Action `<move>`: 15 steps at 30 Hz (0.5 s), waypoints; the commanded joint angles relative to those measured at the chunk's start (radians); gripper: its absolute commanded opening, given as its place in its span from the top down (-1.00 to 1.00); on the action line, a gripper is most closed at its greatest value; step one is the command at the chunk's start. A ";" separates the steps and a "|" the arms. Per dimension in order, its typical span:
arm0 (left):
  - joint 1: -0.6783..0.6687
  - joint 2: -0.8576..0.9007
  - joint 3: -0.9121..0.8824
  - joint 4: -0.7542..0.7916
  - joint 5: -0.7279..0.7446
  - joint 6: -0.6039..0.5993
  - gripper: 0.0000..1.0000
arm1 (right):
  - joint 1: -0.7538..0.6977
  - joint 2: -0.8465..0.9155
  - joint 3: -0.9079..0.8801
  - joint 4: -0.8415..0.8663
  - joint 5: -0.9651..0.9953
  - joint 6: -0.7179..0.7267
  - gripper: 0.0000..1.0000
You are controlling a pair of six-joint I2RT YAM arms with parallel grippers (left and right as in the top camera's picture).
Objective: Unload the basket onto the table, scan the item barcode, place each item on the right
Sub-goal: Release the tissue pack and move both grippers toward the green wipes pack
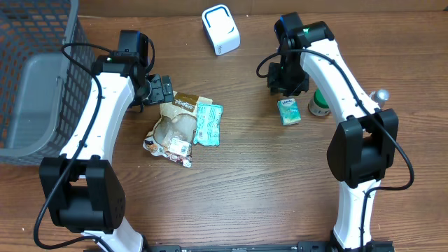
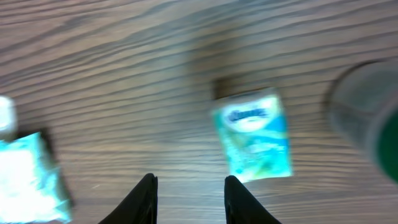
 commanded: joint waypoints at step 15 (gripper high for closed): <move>0.000 -0.008 0.011 0.001 -0.006 -0.003 -0.99 | 0.235 -0.013 -0.015 0.222 -0.253 0.005 0.09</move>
